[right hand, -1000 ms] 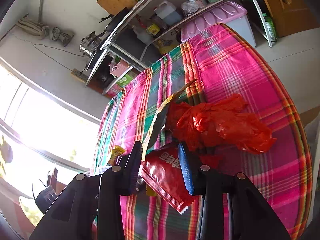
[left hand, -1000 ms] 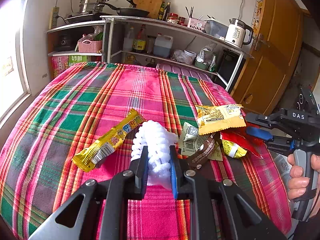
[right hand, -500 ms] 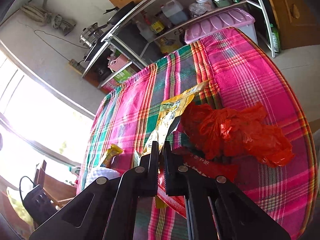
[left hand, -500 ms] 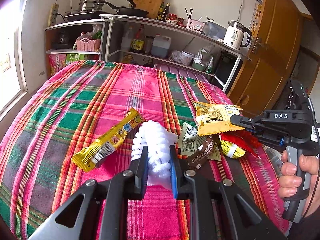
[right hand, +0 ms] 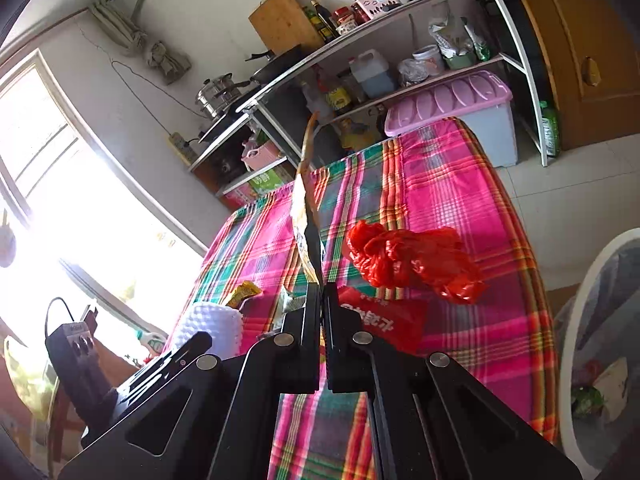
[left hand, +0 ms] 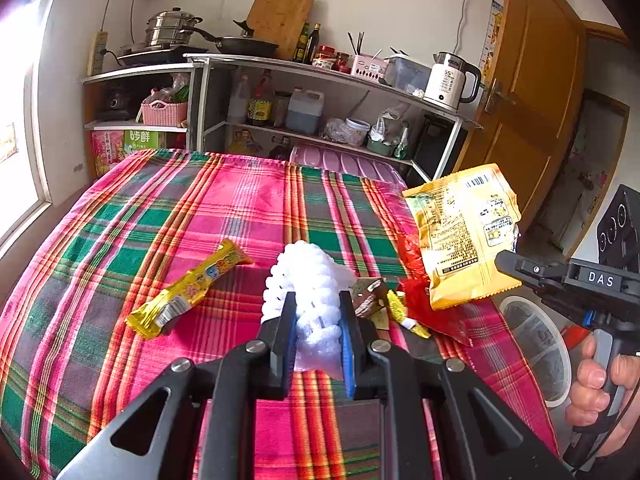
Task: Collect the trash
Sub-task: 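Carry the foam net and yellow chip bag over the bin and open both tools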
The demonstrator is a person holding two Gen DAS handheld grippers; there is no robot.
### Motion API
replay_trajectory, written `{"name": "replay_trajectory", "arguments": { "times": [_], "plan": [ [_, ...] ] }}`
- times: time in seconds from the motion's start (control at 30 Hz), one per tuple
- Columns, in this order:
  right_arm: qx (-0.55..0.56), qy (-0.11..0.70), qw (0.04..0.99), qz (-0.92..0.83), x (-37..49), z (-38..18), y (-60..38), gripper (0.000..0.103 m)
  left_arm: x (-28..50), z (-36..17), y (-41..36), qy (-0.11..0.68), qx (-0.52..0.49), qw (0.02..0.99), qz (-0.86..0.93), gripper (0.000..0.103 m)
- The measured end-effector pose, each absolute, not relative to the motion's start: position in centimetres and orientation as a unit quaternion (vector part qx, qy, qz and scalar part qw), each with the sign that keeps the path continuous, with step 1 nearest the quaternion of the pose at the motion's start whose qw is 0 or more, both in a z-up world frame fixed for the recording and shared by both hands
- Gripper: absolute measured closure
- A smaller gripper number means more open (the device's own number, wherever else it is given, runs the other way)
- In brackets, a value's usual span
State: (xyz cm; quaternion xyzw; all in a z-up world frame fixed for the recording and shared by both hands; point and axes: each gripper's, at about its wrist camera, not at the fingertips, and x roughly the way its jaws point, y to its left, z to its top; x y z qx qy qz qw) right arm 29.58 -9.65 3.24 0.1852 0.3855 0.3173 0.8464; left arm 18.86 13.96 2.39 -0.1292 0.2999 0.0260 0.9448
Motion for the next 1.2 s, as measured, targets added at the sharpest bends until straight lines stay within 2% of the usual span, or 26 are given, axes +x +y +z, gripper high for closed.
{"name": "replay_trajectory", "arguments": {
  "times": [0.57, 0.97, 1.2],
  "plan": [
    [0.279, 0.352, 0.869, 0.209, 26.7, 1.7, -25.5, 0.102, 23.2, 3.9, -0.2, 0.309, -0.086, 0.942, -0.102, 0.084],
    [0.255, 0.362, 0.891, 0.095, 24.6, -1.0, -32.4, 0.102, 26.4, 1.9, -10.6, 0.345, -0.061, 0.917, -0.192, 0.084],
    [0.263, 0.380, 0.884, 0.071, 24.7, -3.2, -35.1, 0.101, 27.1, 0.8, -13.6, 0.366, -0.053, 0.905, -0.211, 0.082]
  ]
}}
